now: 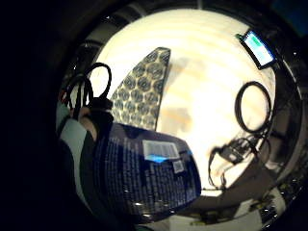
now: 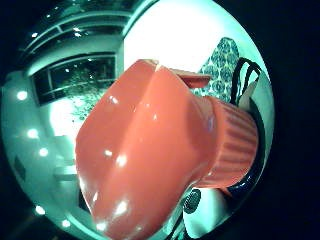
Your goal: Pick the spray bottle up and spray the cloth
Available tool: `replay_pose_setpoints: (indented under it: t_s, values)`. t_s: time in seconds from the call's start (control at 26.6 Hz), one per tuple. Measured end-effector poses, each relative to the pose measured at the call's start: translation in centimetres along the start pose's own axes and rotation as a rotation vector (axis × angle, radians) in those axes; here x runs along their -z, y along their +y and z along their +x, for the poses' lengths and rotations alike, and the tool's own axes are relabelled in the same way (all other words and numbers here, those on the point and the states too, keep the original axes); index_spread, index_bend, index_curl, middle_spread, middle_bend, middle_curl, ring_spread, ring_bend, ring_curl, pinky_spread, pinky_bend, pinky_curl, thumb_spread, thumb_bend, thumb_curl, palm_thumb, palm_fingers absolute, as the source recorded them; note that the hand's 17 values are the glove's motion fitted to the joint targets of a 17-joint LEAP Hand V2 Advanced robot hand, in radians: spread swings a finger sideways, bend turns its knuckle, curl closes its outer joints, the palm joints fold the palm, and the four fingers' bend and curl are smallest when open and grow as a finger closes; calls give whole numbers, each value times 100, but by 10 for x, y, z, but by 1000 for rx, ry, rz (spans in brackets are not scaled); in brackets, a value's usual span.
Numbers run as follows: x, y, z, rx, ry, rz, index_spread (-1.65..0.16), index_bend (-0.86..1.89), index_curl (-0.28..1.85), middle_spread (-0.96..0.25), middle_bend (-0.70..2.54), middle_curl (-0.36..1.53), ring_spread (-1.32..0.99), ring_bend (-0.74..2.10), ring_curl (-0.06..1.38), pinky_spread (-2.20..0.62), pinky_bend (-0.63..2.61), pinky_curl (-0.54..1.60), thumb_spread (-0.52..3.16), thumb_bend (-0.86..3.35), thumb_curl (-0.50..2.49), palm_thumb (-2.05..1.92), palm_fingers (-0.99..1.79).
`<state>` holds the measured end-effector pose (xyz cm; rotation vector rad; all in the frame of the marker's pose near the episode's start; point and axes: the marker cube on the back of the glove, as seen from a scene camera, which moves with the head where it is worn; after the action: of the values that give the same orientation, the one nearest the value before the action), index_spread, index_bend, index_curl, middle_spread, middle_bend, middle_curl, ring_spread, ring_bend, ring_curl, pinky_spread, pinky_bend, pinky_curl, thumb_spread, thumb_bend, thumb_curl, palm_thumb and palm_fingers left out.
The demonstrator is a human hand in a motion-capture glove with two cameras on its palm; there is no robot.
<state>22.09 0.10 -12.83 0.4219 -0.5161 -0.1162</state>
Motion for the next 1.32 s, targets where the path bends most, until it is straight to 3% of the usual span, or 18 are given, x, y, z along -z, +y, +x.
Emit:
replay_pose_setpoints:
  t_s: [0.26, 0.49, 1.02, 1.32]
  values:
    - [-29, 1, -45, -109, 279, -321, -19, 43, 49, -8, 56, 46, -14, 49, 40, -6, 19, 30, 12, -3, 64, 108, 127]
    - [-88, -6, -39, -162, 322, -467, -19, 43, 50, -8, 56, 47, -14, 48, 40, -7, 18, 31, 8, -3, 66, 106, 128]
    - [-52, 13, -68, -168, 396, -409, -20, 41, 52, -8, 56, 47, -14, 48, 41, -7, 18, 32, 4, -3, 69, 106, 127]
    - [-83, 5, -61, -156, 354, -450, -20, 40, 53, -8, 56, 47, -14, 48, 41, -7, 18, 32, 4, -3, 70, 106, 127]
